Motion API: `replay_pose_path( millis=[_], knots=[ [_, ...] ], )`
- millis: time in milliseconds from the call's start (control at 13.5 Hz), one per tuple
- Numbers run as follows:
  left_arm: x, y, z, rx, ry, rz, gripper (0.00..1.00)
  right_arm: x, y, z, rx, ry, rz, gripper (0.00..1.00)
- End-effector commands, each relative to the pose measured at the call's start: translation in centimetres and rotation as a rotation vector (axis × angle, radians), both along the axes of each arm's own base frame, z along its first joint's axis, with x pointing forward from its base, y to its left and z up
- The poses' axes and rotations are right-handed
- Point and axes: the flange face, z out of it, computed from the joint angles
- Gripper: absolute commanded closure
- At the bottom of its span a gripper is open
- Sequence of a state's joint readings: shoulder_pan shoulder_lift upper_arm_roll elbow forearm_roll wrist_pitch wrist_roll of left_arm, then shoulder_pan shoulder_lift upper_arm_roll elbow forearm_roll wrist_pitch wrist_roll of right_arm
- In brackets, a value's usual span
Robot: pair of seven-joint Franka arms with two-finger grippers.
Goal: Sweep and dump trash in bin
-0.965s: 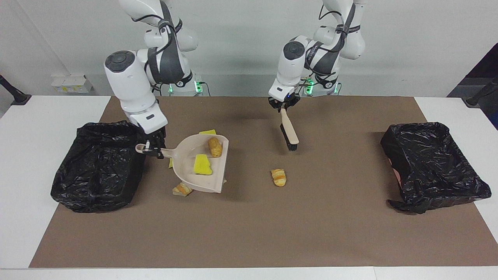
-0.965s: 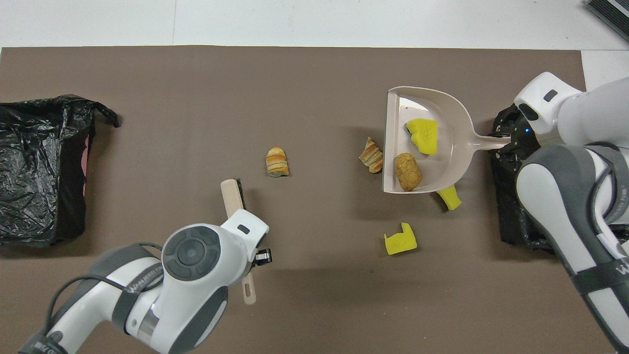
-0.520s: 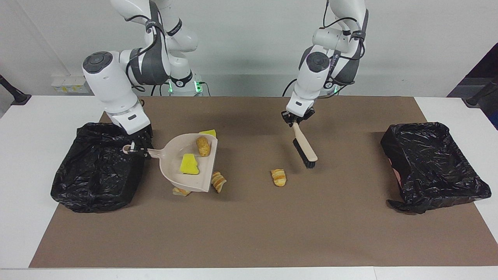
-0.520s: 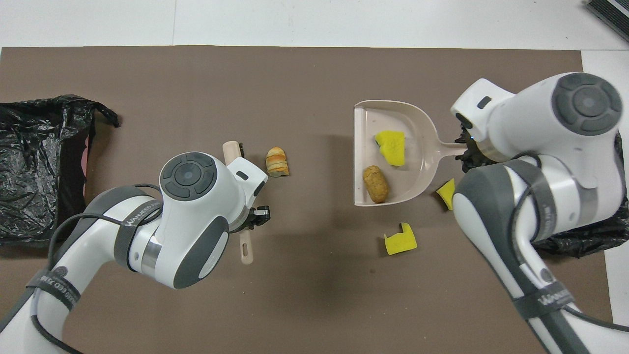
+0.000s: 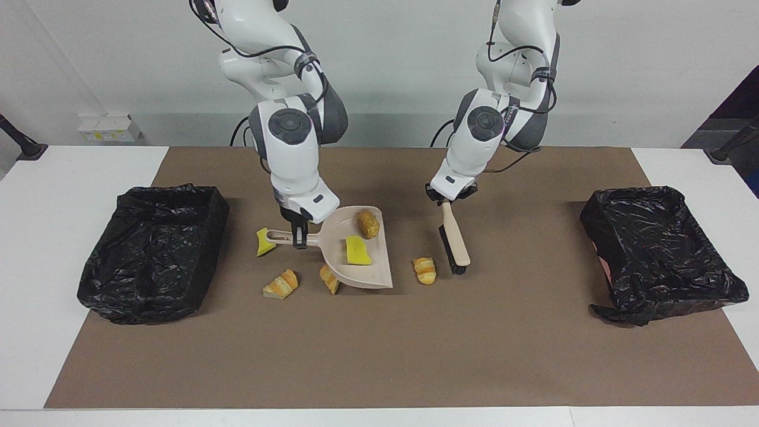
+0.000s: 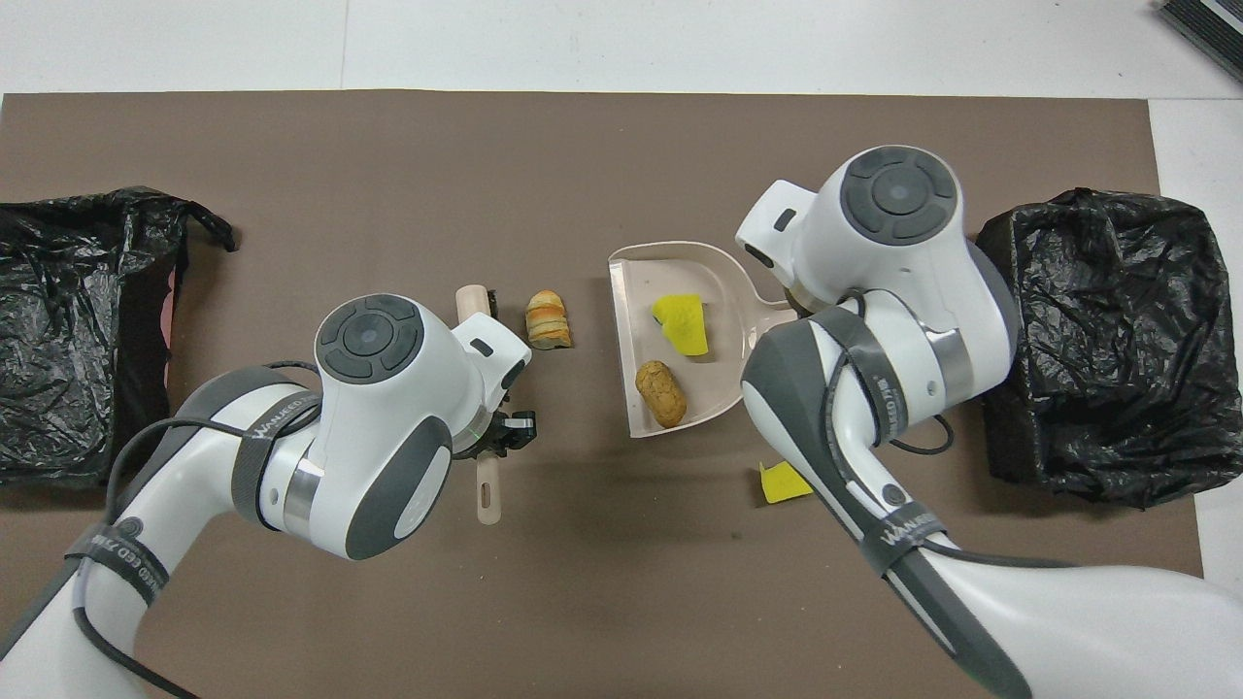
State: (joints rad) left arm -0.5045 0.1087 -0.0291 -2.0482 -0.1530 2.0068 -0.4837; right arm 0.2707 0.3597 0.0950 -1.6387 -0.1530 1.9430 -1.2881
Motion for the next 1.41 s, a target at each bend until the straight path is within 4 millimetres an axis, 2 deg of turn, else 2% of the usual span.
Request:
replay_pose_path(
  millis=[0, 223, 371, 520, 743, 965, 1114, 1188, 1262, 1337],
  knots=[
    [0.0, 0.3, -0.6, -0.01, 0.012, -0.028, 1.0, 1.6, 2.2, -1.6, -0.016, 0.012, 0.009, 1.0],
    [-0.6, -1.1, -1.5, -0.006, 0.016, -0.042, 1.0, 1.7, 3.0, -2.7, -0.007, 0.02, 0.009, 1.0],
    [-0.6, -1.4, -1.6, -0.01, 0.006, -0.04, 1.0, 1.3, 4.9, -3.1, 0.009, -0.003, 0.003, 1.0],
    [-0.7, -2.4, -2.2, -0.014, -0.011, -0.034, 1.0, 1.4, 4.8, -3.0, 0.012, -0.01, -0.007, 1.0],
    [-1.3, -4.5, -1.8, -0.041, -0.067, -0.047, 1.0, 1.2, 5.3, -3.8, 0.029, -0.031, -0.006, 1.0],
    [-2.8, -5.9, -1.0, -0.036, -0.048, -0.102, 1.0, 1.3, 5.2, -3.6, 0.031, -0.037, -0.006, 1.0],
    [-2.5, -4.5, 0.8, 0.0, 0.018, -0.09, 1.0, 1.4, 5.2, -3.4, 0.03, -0.039, -0.008, 1.0],
    [-1.1, -3.3, 0.9, 0.002, 0.007, -0.067, 1.0, 1.4, 5.2, -3.4, 0.031, -0.041, -0.008, 1.0],
    [0.9, -1.0, 0.6, 0.026, -0.002, -0.035, 1.0, 1.4, 5.2, -3.4, 0.031, -0.041, -0.008, 1.0],
    [1.8, -0.2, 0.7, 0.036, -0.012, -0.032, 1.0, 1.3, 5.3, -3.4, 0.032, -0.041, -0.011, 1.0]
  ],
)
